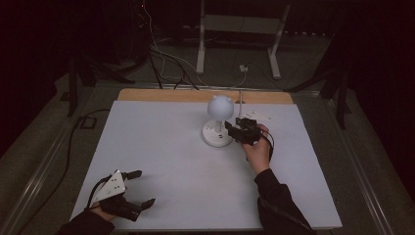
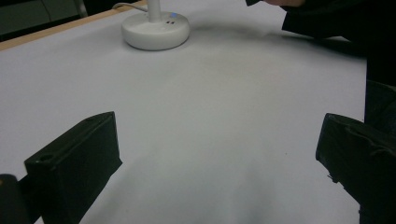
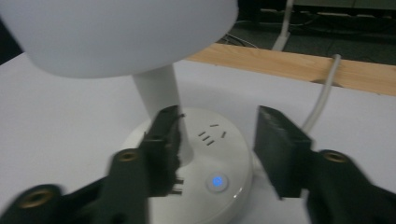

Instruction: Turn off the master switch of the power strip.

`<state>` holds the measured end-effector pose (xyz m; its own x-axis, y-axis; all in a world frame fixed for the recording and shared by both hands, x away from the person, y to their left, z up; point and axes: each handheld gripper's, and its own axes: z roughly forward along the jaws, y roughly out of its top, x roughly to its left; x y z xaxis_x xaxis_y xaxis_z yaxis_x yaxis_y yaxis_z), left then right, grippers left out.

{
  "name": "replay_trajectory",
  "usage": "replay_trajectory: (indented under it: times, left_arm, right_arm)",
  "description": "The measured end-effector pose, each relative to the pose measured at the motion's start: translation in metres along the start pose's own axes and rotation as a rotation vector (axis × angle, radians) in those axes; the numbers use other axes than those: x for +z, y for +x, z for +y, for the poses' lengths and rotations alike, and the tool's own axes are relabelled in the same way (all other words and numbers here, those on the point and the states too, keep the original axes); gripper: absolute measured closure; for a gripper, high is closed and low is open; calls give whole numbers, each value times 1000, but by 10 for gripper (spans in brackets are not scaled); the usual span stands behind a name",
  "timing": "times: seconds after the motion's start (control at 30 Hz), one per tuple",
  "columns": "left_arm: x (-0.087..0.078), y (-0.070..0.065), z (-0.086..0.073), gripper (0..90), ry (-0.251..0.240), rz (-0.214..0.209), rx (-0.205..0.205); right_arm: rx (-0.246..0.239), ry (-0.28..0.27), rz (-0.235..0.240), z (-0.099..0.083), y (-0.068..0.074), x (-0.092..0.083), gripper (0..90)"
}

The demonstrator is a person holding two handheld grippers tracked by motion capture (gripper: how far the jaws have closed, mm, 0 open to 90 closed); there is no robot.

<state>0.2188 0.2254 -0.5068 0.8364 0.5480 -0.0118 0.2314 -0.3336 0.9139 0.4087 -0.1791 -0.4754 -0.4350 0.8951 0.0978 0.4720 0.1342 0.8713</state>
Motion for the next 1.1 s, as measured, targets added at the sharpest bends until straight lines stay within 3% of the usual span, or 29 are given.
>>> replay_trajectory:
  times: [0.1, 0.27, 0.5, 0.87, 1.1]
  left_arm:
    - [0, 0, 0, 3, 0, 0, 1]
    - [0, 0, 0, 3, 1, 0, -1]
    - [0, 0, 0, 3, 1, 0, -1]
    - [0, 0, 0, 3, 2, -1, 0]
    - [0, 0, 0, 3, 3, 0, 1]
  right_arm:
    - [18, -13, -23, 1, -2, -2, 660]
    - [5, -21, -47, 2, -3, -3, 725]
    - [2, 31, -55, 1, -2, 0, 900]
    - [-47, 83, -60, -6, 5, 11, 900]
    - [-45, 104, -65, -10, 6, 17, 900]
